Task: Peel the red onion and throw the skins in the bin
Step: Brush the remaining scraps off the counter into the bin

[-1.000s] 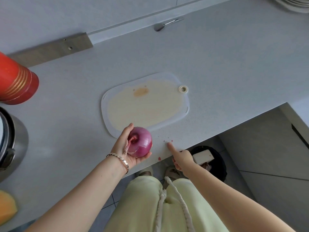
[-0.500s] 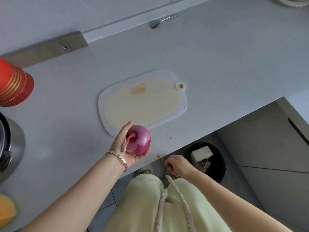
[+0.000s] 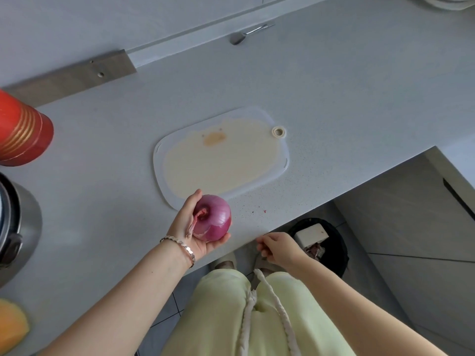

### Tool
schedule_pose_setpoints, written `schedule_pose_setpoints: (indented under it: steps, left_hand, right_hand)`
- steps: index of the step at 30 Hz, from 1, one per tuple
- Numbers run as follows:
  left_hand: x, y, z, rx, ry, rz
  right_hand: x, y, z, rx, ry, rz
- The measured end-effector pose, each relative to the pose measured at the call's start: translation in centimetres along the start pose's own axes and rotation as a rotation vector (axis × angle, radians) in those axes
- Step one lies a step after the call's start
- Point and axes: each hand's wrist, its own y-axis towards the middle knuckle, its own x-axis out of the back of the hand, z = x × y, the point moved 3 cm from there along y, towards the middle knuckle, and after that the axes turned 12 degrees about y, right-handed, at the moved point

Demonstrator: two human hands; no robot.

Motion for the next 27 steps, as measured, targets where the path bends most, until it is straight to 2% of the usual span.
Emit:
schedule_pose_setpoints:
  steps: [3, 7, 10, 13, 15, 22, 24, 27]
  left_hand:
    - [0.2, -0.1, -0.3, -0.01, -0.002, 0.006]
    - [0.2, -0.3, -0.6, -0.016, 0.003, -0.004]
    - [0.2, -0.3, -0.8, -0.022, 0.012, 0.009]
    - [0.3, -0.3, -1.0, -0.016, 0.014, 0.014]
    - [0.5, -0.2, -0.9, -0.009, 0.014, 0.016]
    - [0.7, 0.1, -1.3, 0.009, 0.028, 0.03]
    - [0.6, 0.1, -1.4, 0.016, 0.029, 0.033]
    - [0.5, 0.1, -1.7, 0.022, 0.044, 0.042]
  right_hand:
    - [1.7, 0.3, 1.0, -0.051, -0.009, -0.126]
    - [1.6, 0.3, 3.2, 0.111, -0.392, -0.312]
    - [-0.2, 0.5, 5.0, 0.237, -0.592, -0.446]
    - [-1.3, 1.3, 5.8, 0.227, -0.804, -0.51]
    - [-1.0, 1.6, 5.7, 0.212, -0.864, -0.545]
    - [2.7, 0.7, 3.9, 0.205, -0.631, -0.752]
    - [3.8, 0.7, 3.2, 0.171, -0.496, -0.746]
    - [4.2, 1.5, 2.3, 0.134, -0.375, -0.629]
